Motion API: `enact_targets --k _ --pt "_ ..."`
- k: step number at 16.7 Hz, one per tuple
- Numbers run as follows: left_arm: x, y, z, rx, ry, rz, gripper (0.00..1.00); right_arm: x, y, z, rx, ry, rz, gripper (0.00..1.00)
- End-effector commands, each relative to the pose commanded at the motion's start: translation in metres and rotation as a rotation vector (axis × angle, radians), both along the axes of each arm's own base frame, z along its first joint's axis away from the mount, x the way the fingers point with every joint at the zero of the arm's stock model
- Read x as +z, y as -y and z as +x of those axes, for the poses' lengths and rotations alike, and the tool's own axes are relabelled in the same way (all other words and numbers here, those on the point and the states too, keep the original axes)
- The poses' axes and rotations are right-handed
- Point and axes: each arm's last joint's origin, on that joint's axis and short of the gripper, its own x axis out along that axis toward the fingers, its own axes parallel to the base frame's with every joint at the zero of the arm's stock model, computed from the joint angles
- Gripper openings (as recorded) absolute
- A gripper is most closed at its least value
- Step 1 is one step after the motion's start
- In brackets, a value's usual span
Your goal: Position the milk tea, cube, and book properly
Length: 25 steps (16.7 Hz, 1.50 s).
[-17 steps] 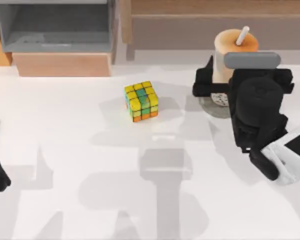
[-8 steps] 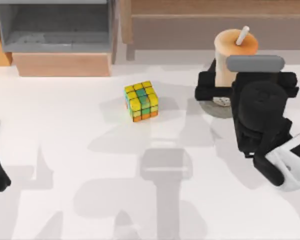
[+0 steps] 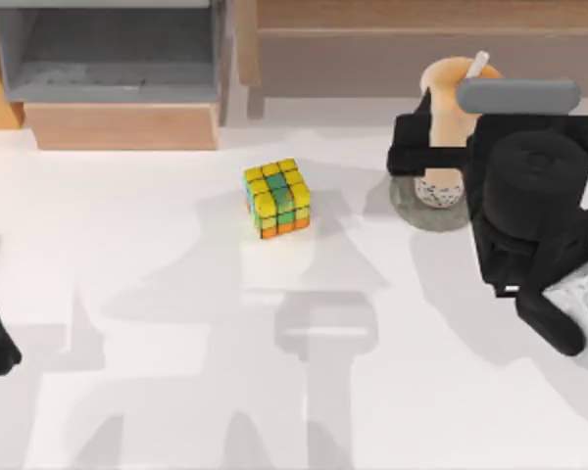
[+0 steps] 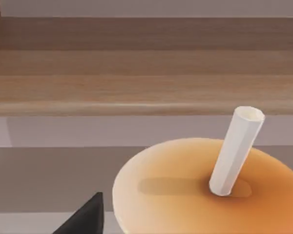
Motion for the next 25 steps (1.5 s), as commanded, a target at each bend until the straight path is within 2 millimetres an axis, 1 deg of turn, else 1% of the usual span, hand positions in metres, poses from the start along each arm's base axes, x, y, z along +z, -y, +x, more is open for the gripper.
enact_targets --k 4,6,8,10,12,14,17,20,22,25 --pt "0.000 0.000 0.000 0.000 0.000 0.000 1.00 0.001 0.001 0.002 -0.004 0.004 0.002 1.00" --pt "0.000 0.000 0.000 0.000 0.000 0.000 1.00 0.007 -0.009 0.001 0.027 0.013 0.015 1.00" --pt "0.000 0.000 0.000 0.000 0.000 0.000 1.00 0.017 -0.030 0.001 0.092 0.023 0.039 1.00" --pt "0.000 0.000 0.000 0.000 0.000 0.000 1.00 0.026 -0.057 0.005 0.169 0.021 0.065 1.00" --pt "0.000 0.000 0.000 0.000 0.000 0.000 1.00 0.032 -0.087 0.013 0.245 -0.005 0.084 1.00" --pt "0.000 0.000 0.000 0.000 0.000 0.000 1.00 0.035 -0.117 0.026 0.312 -0.056 0.090 1.00" --pt "0.000 0.000 0.000 0.000 0.000 0.000 1.00 0.038 -0.157 0.045 0.395 -0.180 0.071 1.00" --pt "0.000 0.000 0.000 0.000 0.000 0.000 1.00 0.037 -0.187 0.059 0.449 -0.371 0.013 1.00" --pt "0.000 0.000 0.000 0.000 0.000 0.000 1.00 0.032 -0.196 0.065 0.459 -0.539 -0.050 1.00" --pt "0.000 0.000 0.000 0.000 0.000 0.000 1.00 0.026 -0.196 0.074 0.436 -0.786 -0.131 1.00"
